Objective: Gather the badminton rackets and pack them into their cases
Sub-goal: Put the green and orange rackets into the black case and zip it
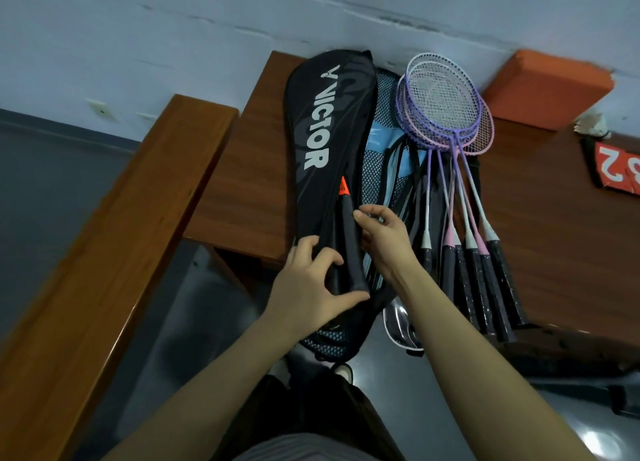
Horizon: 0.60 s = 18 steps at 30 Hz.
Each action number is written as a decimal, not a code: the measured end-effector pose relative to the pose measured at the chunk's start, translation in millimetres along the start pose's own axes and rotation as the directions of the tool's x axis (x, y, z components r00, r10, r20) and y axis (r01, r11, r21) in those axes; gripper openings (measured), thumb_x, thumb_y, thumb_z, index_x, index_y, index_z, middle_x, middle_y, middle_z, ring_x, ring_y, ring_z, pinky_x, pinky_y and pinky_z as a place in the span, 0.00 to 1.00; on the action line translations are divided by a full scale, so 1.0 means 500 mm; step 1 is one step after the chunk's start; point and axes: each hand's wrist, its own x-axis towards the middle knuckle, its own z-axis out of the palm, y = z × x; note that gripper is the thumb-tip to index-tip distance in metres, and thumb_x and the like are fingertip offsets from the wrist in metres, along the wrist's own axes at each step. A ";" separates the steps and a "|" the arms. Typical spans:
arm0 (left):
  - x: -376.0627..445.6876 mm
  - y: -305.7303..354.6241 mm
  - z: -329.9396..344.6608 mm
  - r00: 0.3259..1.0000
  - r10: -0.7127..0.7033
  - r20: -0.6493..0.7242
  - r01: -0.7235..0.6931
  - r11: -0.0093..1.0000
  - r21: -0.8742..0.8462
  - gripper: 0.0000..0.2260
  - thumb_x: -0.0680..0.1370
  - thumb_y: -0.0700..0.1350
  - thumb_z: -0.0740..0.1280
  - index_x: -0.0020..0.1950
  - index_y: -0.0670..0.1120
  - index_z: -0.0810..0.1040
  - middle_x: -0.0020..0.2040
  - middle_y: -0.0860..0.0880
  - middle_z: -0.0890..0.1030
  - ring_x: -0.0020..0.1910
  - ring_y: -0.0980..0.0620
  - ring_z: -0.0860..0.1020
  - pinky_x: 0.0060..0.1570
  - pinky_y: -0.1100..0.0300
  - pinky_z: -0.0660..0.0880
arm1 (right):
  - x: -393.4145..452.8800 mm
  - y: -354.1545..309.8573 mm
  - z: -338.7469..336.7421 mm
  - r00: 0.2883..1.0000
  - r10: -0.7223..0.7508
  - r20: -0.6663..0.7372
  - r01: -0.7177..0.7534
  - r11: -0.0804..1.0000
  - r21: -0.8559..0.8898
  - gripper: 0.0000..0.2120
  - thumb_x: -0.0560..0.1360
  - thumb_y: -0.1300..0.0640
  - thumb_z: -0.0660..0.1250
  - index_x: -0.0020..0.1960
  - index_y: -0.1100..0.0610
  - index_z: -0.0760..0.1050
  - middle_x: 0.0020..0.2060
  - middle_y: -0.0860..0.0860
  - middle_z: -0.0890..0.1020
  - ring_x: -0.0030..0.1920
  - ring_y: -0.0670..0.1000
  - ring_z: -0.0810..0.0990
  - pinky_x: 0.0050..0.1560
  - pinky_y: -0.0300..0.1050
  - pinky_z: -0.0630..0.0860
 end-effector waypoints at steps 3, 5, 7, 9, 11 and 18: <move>0.005 -0.021 -0.012 0.992 0.029 -0.125 -0.039 0.996 -0.085 0.24 0.66 0.63 0.67 0.47 0.44 0.79 0.54 0.46 0.76 0.55 0.49 0.76 0.50 0.57 0.77 | -0.016 0.001 0.021 1.000 0.005 0.017 -0.006 0.999 0.051 0.08 0.76 0.60 0.65 0.55 0.57 0.72 0.36 0.50 0.80 0.33 0.48 0.78 0.38 0.44 0.74; 0.010 -0.038 -0.023 0.987 0.057 -0.152 -0.072 0.993 -0.095 0.23 0.67 0.61 0.68 0.48 0.42 0.80 0.53 0.44 0.77 0.55 0.47 0.77 0.51 0.55 0.77 | -0.033 0.012 0.022 0.997 0.025 0.073 -0.032 0.995 0.091 0.11 0.77 0.58 0.65 0.58 0.55 0.72 0.35 0.49 0.80 0.34 0.50 0.76 0.38 0.47 0.72; 0.017 -0.053 -0.036 0.983 0.063 -0.171 -0.082 0.991 -0.106 0.24 0.68 0.61 0.68 0.48 0.41 0.80 0.52 0.44 0.78 0.55 0.48 0.77 0.52 0.54 0.76 | -0.057 0.031 0.020 0.987 0.056 0.147 -0.074 0.990 0.116 0.14 0.75 0.57 0.66 0.60 0.53 0.72 0.35 0.52 0.79 0.35 0.52 0.73 0.40 0.48 0.70; 0.019 -0.062 -0.047 0.980 0.051 -0.191 -0.075 0.990 -0.122 0.24 0.67 0.61 0.68 0.49 0.41 0.80 0.51 0.44 0.78 0.55 0.49 0.77 0.52 0.56 0.75 | -0.087 0.051 0.024 0.973 0.082 0.217 -0.115 0.983 0.143 0.18 0.74 0.56 0.65 0.64 0.54 0.70 0.39 0.53 0.81 0.37 0.51 0.74 0.42 0.46 0.70; 0.021 -0.064 -0.057 0.981 0.040 -0.192 -0.068 0.988 -0.140 0.24 0.67 0.61 0.68 0.49 0.41 0.80 0.51 0.45 0.78 0.55 0.53 0.75 0.53 0.62 0.73 | -0.113 0.062 0.029 0.962 0.076 0.261 -0.131 0.971 0.199 0.19 0.75 0.57 0.64 0.66 0.55 0.68 0.38 0.51 0.81 0.37 0.50 0.74 0.43 0.45 0.69; 0.020 -0.062 -0.081 1.000 0.004 0.014 -0.001 0.975 -0.223 0.23 0.68 0.52 0.74 0.61 0.47 0.76 0.59 0.55 0.68 0.60 0.65 0.65 0.58 0.66 0.67 | -0.145 0.048 0.020 0.947 -0.005 0.320 -0.058 0.980 0.188 0.15 0.76 0.57 0.64 0.62 0.51 0.70 0.40 0.49 0.80 0.40 0.49 0.76 0.42 0.44 0.67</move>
